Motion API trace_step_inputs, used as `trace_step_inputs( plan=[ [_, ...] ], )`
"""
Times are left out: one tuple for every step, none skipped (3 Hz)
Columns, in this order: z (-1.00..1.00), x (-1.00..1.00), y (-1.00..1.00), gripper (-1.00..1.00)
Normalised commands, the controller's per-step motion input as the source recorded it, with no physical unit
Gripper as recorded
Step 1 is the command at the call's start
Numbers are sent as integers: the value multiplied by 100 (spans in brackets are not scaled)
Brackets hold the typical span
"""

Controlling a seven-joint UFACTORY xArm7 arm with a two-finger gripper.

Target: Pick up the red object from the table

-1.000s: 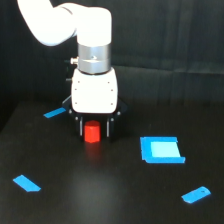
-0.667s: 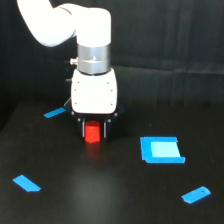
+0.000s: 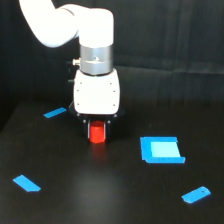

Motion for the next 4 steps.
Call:
trace_step_inputs(
  plan=[
    [99,-7,-30,-92],
    [94,-1,-22,-100],
    [99,9,-28,-100],
    [96,24,-29,-100]
  ],
)
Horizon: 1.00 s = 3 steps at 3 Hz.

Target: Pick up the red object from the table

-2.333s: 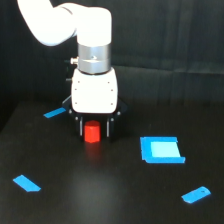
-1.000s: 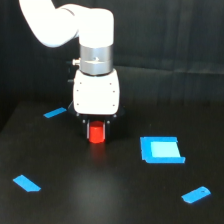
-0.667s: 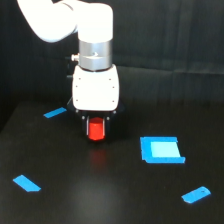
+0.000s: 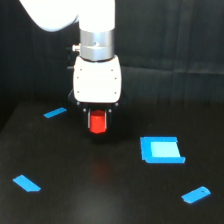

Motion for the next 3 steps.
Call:
trace_step_inputs(
  plan=[
    [100,30,-37,-96],
    [96,17,-27,-100],
    [98,8,-10,-100]
  ],
)
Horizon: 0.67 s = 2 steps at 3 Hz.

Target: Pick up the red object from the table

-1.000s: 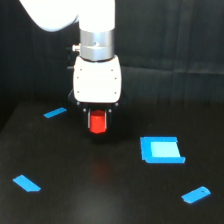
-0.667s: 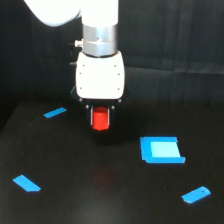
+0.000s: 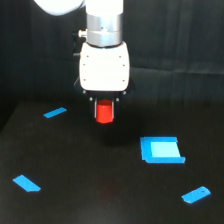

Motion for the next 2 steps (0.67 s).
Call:
trace_step_inputs(
  plan=[
    [100,17,-7,-100],
    [69,-8,1,-89]
  ],
)
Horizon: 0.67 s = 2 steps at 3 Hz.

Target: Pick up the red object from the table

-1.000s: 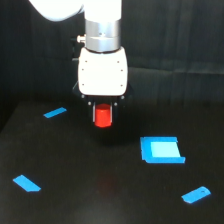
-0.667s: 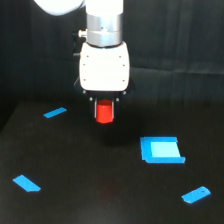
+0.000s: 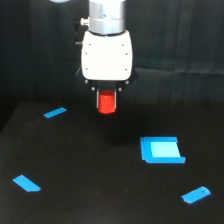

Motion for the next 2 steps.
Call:
trace_step_inputs(
  plan=[
    [58,-5,8,-100],
    [45,-3,10,-96]
  ],
)
